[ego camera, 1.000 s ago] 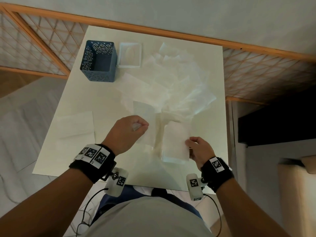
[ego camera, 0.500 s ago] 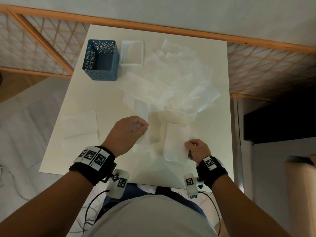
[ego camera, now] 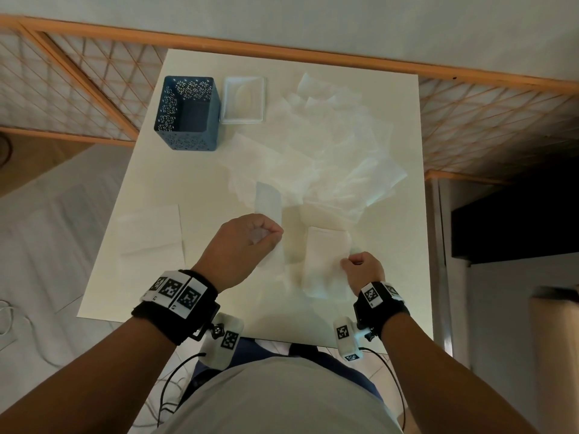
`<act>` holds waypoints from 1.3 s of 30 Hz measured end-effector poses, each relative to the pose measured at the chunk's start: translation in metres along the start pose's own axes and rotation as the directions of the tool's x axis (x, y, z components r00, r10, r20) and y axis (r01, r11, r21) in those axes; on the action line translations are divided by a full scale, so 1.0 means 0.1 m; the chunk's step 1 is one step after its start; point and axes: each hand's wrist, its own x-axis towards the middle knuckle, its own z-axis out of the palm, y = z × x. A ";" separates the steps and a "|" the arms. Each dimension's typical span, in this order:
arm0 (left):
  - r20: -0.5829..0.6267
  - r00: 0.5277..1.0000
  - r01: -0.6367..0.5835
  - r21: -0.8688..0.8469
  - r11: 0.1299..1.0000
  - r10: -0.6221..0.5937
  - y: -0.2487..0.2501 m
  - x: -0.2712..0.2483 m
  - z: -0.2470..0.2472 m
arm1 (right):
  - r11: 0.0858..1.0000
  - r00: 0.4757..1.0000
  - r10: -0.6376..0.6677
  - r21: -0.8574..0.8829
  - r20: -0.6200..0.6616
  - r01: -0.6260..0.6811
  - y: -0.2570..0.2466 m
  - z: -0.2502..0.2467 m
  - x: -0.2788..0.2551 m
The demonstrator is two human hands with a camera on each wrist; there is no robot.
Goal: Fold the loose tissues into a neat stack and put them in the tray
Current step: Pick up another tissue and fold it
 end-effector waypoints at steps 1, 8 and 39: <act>0.000 1.000 -0.001 -0.007 1.000 0.001 0.02 0.00 0.00 | 1.000 1.000 -0.007 -0.009 -0.004 0.007 0.00 0.01 0.00; 0.014 1.000 0.000 0.011 1.000 0.000 0.07 -0.04 0.01 | 0.999 1.000 -0.031 0.012 0.003 0.031 -0.03 0.00 -0.01; 0.304 0.952 0.265 -0.767 0.584 -0.033 0.88 -0.10 -0.41 | 0.686 0.727 -0.577 0.704 0.373 0.184 -1.40 -0.81 -1.04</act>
